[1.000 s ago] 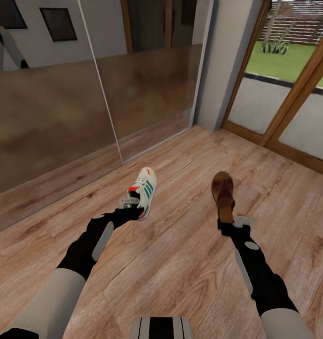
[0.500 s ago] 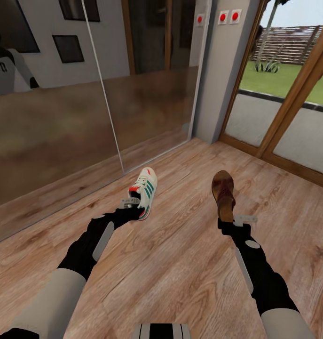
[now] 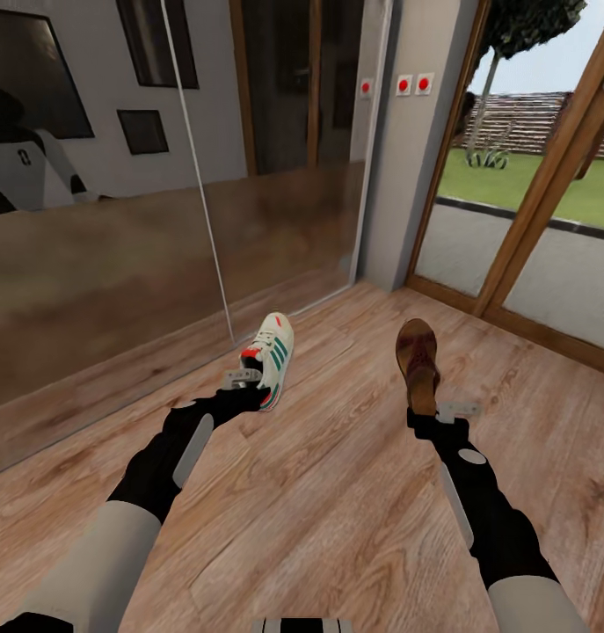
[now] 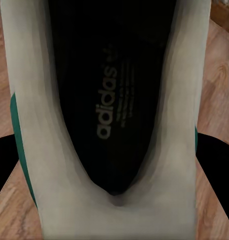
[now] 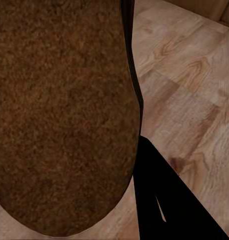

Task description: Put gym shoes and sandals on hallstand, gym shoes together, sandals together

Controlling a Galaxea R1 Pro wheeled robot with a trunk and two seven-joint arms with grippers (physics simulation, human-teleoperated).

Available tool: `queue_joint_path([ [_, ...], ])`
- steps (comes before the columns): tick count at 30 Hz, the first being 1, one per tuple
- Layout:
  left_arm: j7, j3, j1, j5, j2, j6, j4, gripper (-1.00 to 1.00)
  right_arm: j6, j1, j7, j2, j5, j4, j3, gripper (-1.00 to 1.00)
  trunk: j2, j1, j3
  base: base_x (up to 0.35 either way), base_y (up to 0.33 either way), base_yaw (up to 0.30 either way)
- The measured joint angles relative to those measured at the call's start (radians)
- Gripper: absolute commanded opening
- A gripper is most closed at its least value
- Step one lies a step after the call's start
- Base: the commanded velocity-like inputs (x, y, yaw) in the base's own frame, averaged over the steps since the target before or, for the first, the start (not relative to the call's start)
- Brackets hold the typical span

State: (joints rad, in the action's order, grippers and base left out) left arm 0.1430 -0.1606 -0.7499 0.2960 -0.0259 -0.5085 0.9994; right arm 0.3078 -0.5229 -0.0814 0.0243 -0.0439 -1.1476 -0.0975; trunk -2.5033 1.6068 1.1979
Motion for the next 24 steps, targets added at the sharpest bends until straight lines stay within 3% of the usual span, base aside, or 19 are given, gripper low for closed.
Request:
queue_joint_path([
  [15, 0.0, 0.0, 0.0, 0.0, 0.0, 0.0, 0.0, -1.0, 0.0, 0.0, 0.0, 0.0, 0.0, 0.0, 0.0, -1.0, 0.004, -0.007, -0.083, 0.0, 0.0, 0.0],
  [24, 0.0, 0.0, 0.0, 0.0, 0.0, 0.0, 0.0, -1.0, 0.0, 0.0, 0.0, 0.0, 0.0, 0.0, 0.0, -1.0, 0.067, -0.041, -0.126, 0.0, 0.0, 0.0],
])
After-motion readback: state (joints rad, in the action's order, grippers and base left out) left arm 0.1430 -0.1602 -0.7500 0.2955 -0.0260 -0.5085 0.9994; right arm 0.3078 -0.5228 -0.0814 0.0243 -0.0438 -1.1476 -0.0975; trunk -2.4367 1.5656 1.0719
